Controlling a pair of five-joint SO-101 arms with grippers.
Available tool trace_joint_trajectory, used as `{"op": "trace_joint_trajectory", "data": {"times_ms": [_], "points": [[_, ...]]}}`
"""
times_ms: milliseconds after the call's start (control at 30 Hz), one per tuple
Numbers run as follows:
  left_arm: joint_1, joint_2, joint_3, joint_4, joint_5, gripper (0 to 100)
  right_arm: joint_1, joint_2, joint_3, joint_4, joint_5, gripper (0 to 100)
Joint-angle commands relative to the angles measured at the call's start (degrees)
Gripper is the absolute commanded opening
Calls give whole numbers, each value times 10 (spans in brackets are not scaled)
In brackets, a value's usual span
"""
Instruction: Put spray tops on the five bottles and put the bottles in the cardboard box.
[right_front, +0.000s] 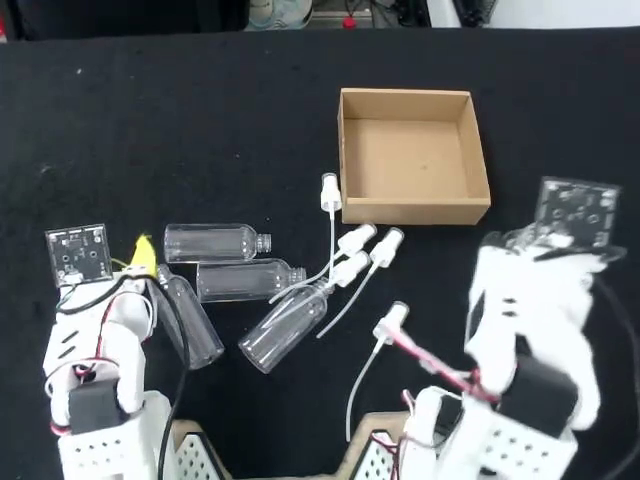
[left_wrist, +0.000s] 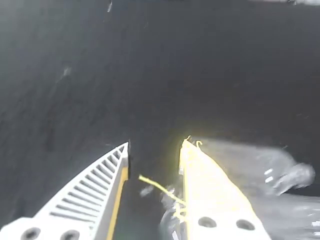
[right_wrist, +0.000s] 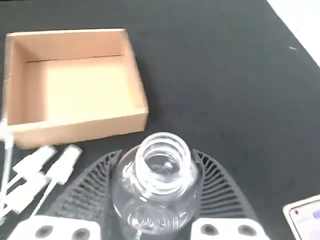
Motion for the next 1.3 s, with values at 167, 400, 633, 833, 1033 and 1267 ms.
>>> {"op": "trace_joint_trajectory", "data": {"times_ms": [167,400,633,833,1033,1267], "points": [[206,174,-257,126,-39,236,31,-58,-15,8,3,85],[441,462,-441,218,-34,234,146,-53,0,-18,30,85],[584,593,-436,91,-34,239,255,-54,30,-25,47,85],[590,669,-373,-82,29,256,286,-54,29,-32,76,85],[589,725,-368,-144,52,328,307,-54,29,-47,76,85],[617,859,-384,-214,74,302,307,-54,29,-42,75,85]]}}
